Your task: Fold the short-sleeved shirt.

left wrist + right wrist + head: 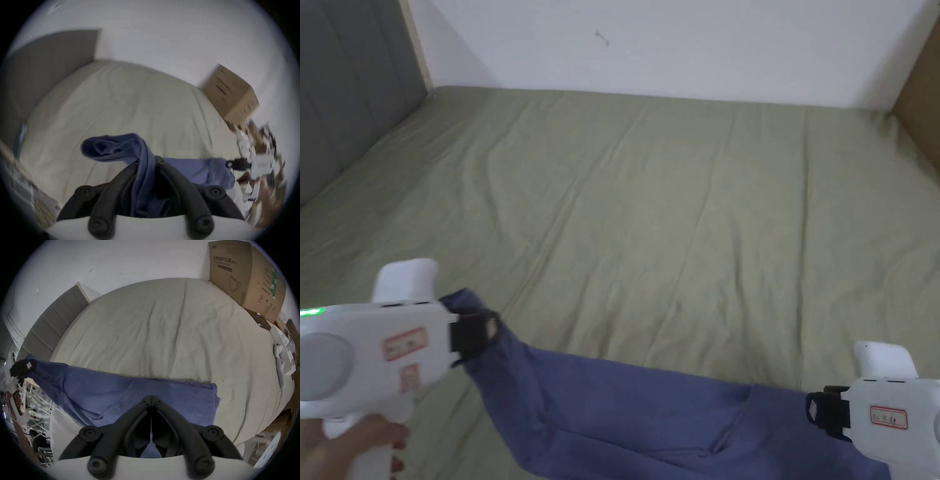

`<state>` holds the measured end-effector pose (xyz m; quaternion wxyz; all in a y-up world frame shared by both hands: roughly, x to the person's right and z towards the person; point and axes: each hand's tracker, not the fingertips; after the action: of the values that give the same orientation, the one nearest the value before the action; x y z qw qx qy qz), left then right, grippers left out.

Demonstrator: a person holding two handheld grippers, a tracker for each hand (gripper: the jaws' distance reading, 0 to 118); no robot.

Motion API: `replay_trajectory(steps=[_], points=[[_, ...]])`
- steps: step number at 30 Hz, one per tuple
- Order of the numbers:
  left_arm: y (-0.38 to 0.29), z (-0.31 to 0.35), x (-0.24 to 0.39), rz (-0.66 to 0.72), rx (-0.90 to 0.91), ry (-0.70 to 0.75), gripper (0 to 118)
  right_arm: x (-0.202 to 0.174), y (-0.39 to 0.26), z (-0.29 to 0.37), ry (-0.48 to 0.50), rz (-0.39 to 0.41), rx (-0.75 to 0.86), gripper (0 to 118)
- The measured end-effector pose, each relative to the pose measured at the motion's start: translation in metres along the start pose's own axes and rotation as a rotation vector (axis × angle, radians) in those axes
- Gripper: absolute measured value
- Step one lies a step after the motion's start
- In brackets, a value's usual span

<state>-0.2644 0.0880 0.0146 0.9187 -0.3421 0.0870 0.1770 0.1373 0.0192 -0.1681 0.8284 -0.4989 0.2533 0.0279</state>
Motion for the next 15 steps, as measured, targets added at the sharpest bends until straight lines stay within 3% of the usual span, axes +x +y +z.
replay_trajectory(steps=[4,8,11,15], points=[[-0.019,-0.031,0.107,-0.327,-0.036,-0.091,9,0.024,-0.007,0.004,-0.003,-0.066,0.007,0],[-0.079,-0.091,0.174,-0.602,-0.250,-0.186,9,0.046,-0.018,0.008,-0.017,-0.125,0.002,0],[-0.121,-0.129,0.192,-0.655,-0.331,-0.162,14,0.061,-0.028,0.014,-0.031,-0.163,0.004,0],[-0.122,-0.138,0.185,-0.447,-0.354,-0.229,72,0.075,-0.035,0.018,-0.052,-0.204,0.003,0]])
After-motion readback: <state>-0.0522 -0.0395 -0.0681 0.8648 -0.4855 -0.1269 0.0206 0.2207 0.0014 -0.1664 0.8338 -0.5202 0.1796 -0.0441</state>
